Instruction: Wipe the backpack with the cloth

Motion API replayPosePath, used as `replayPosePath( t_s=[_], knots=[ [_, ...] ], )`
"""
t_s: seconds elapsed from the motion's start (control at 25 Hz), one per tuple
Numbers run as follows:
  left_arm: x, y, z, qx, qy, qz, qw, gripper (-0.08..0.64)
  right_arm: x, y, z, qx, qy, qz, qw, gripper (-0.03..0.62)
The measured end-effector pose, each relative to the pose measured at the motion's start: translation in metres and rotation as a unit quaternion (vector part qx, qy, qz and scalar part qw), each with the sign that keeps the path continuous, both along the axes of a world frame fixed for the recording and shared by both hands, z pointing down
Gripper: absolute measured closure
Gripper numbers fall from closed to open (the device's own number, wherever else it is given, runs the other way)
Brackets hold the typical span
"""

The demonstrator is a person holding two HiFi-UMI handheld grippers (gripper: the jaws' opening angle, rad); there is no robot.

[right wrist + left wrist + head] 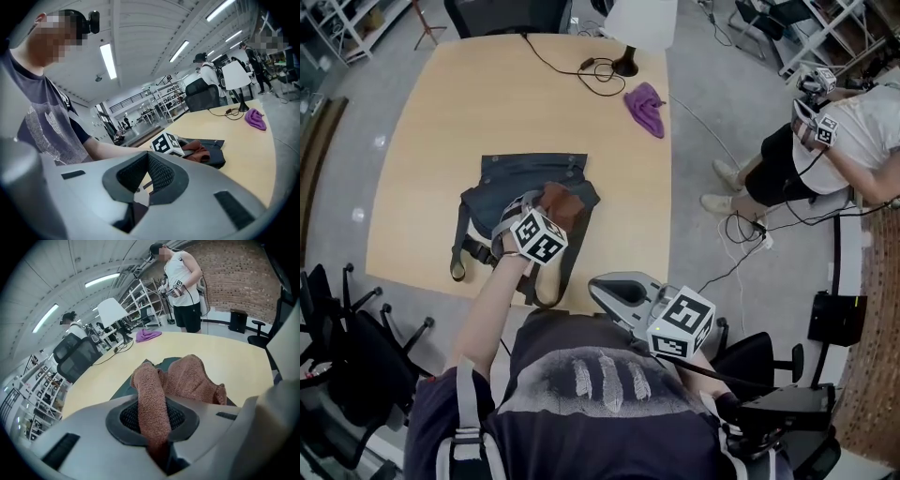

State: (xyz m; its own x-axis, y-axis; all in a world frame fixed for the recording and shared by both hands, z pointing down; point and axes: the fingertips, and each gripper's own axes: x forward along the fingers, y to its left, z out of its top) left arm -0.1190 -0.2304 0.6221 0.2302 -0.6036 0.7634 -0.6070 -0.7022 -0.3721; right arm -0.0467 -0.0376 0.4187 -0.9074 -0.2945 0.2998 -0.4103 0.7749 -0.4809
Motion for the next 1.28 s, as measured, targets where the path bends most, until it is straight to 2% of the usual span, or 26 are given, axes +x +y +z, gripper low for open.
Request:
replayPosePath(
  t_s=[0.36,0.56,0.72,0.8,0.84,0.96,1.0,1.04,1.12,1.28],
  knots=[
    [-0.099,0.023,0.001,-0.001,-0.001,-0.107,0.9943,0.503,-0.008,0.011,0.003,-0.011,-0.011,-0.024,1.0,0.591],
    [-0.143,0.037,0.004,0.002,-0.009,-0.138,0.9904,0.503,-0.023,0.012,0.006,-0.012,-0.01,-0.044,0.999,0.591],
    [-0.183,0.046,0.001,-0.005,0.005,-0.182,0.9833,0.503,-0.034,0.01,0.007,-0.015,-0.008,-0.051,0.999,0.591],
    [-0.217,0.049,0.001,-0.017,0.01,-0.227,0.9738,0.503,-0.041,0.007,0.008,-0.015,-0.005,-0.052,0.998,0.591],
    [-0.24,0.05,-0.001,-0.02,0.017,-0.258,0.9658,0.503,-0.044,0.006,0.008,-0.015,-0.004,-0.053,0.998,0.591],
    [-0.304,0.044,-0.017,-0.011,0.058,-0.349,0.9354,0.503,-0.053,0.003,0.01,-0.019,0.001,-0.052,0.998,0.591],
    [-0.319,0.037,-0.024,-0.002,0.066,-0.364,0.9291,0.503,-0.056,0.001,0.012,-0.022,0.003,-0.05,0.998,0.591],
    [-0.329,0.028,-0.029,0.008,0.066,-0.37,0.9267,0.503,-0.061,-0.001,0.013,-0.023,0.006,-0.049,0.999,0.591],
    [-0.337,0.009,-0.03,0.017,0.055,-0.362,0.9305,0.503,-0.072,-0.005,0.013,-0.019,0.014,-0.049,0.999,0.591],
    [-0.311,-0.023,-0.007,-0.001,0.033,-0.304,0.9521,0.503,-0.088,-0.011,0.016,-0.02,0.026,-0.033,0.999,0.591]
  ],
)
